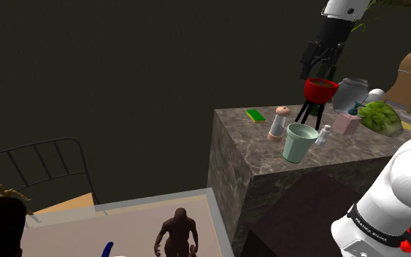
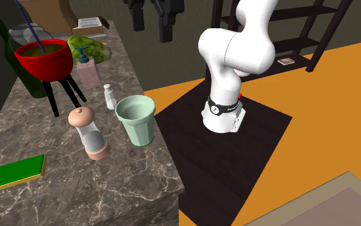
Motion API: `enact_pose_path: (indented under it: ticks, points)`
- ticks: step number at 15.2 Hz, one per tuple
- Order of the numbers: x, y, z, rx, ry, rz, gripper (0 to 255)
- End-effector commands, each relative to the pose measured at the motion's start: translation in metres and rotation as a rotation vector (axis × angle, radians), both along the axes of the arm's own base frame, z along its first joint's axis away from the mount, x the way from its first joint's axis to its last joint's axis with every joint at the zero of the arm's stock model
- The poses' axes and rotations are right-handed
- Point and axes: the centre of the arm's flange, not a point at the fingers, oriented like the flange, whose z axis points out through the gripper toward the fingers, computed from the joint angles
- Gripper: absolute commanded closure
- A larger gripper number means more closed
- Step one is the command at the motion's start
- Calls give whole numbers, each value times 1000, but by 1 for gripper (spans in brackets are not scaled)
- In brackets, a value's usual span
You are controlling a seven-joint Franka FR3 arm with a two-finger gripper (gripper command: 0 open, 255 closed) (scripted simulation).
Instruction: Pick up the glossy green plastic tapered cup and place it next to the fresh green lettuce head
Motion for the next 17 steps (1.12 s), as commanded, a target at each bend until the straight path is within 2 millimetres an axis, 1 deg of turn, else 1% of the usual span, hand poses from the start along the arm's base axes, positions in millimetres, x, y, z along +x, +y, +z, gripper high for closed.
enact_pose_path:
  ticks: [1,17]
  points:
    - [0,0,0,0,0,0,0]
    - [-8,-140,-163,42,27,-31,0]
